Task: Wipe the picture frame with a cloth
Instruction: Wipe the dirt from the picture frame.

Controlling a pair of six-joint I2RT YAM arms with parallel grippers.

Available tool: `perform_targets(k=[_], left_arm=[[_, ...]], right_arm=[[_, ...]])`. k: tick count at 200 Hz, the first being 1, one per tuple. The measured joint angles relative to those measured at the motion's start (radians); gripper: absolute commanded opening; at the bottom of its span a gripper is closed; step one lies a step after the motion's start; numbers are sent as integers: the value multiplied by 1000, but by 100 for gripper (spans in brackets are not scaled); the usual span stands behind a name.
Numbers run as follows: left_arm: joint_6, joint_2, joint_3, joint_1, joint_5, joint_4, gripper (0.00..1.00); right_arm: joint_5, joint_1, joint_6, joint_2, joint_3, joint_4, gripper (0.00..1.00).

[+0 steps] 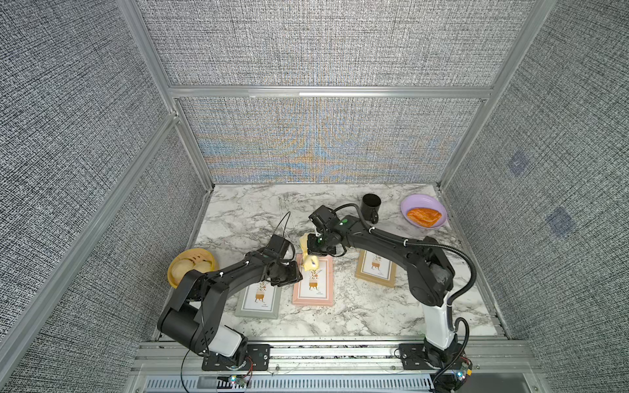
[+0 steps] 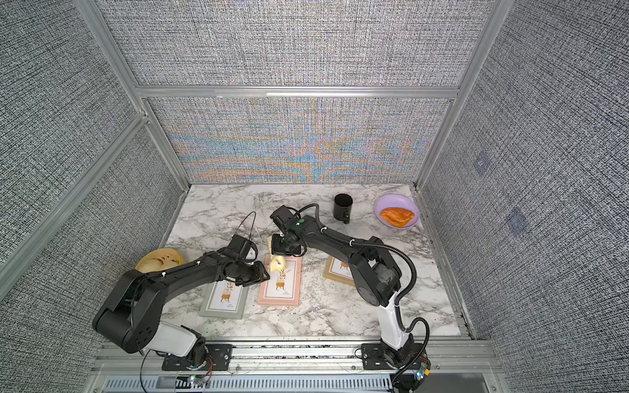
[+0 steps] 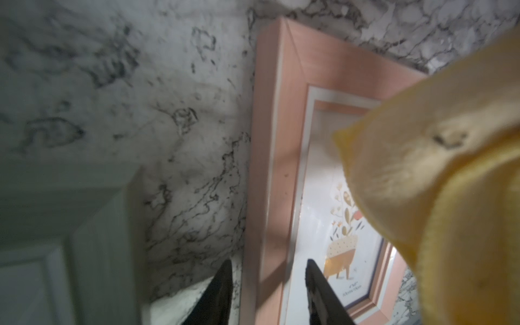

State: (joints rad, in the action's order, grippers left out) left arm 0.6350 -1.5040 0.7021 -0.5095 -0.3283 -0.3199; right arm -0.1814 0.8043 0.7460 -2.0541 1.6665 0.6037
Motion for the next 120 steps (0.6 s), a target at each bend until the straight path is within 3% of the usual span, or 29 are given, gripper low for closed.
perform_targets(k=[57,120], left_arm=[[24,11,-35,-30,45,53,18],[20,36,-57,-32,68,53,9]], right_arm=[[25,11,-4,-80,23,2,0],[89,-54,-29,11,-137,48,0]])
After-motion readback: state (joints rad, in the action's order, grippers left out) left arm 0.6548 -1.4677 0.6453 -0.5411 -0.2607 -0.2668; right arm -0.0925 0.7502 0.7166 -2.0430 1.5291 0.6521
